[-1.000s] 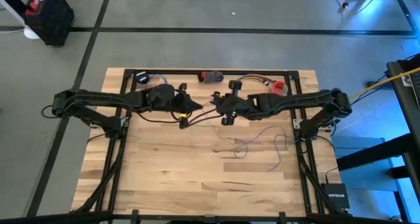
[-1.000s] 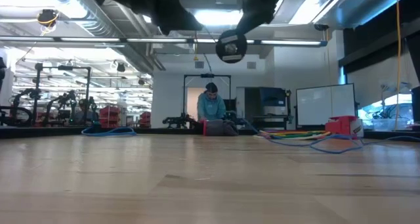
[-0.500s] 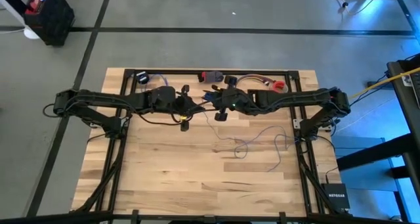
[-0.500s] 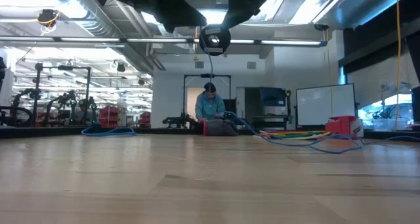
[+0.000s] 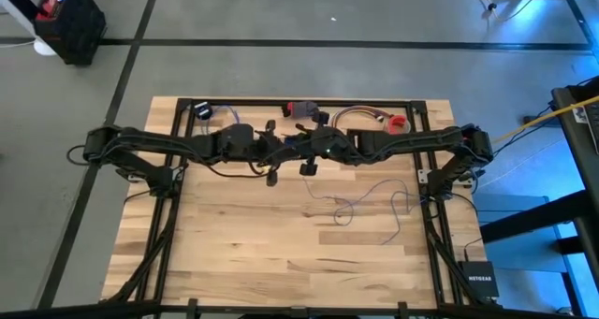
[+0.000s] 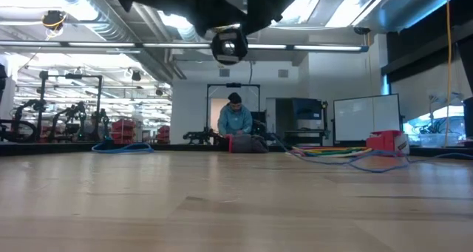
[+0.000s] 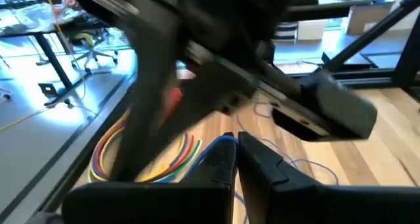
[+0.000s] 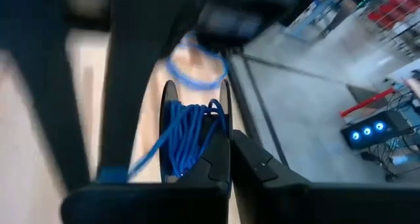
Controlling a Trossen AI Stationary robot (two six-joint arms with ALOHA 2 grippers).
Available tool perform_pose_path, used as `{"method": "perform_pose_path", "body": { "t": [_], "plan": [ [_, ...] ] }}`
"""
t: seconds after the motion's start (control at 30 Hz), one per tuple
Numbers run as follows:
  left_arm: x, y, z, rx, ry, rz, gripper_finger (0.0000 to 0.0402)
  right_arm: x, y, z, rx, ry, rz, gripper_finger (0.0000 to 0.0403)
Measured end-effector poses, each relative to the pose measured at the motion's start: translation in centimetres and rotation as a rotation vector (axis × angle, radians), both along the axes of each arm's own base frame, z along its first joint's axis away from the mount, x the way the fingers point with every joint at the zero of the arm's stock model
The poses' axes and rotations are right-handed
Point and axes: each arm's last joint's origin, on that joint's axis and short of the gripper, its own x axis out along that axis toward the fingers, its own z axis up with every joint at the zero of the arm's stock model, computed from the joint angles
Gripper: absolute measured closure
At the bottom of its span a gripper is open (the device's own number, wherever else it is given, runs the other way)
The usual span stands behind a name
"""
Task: Coil cords
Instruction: Coil the blue wire on the black spool
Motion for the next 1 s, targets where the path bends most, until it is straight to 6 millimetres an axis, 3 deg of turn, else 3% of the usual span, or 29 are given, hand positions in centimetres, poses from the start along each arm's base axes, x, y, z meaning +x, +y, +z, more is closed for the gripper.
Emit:
{"method": "perform_pose_path", "body": {
  "t": [0.3, 1.0],
  "plan": [
    [0.2, 0.9, 0.2, -0.010, -0.025, 0.032, 0.0396, -0.7, -0.1, 5.0, -0.049, -0.167, -0.027, 0.0400],
    [0.2, 0.9, 0.8, -0.001, -0.086, 0.026, 0.0396, -0.9, 0.3, 11.0, -0.013, -0.334, 0.074, 0.0400]
  ]
}}
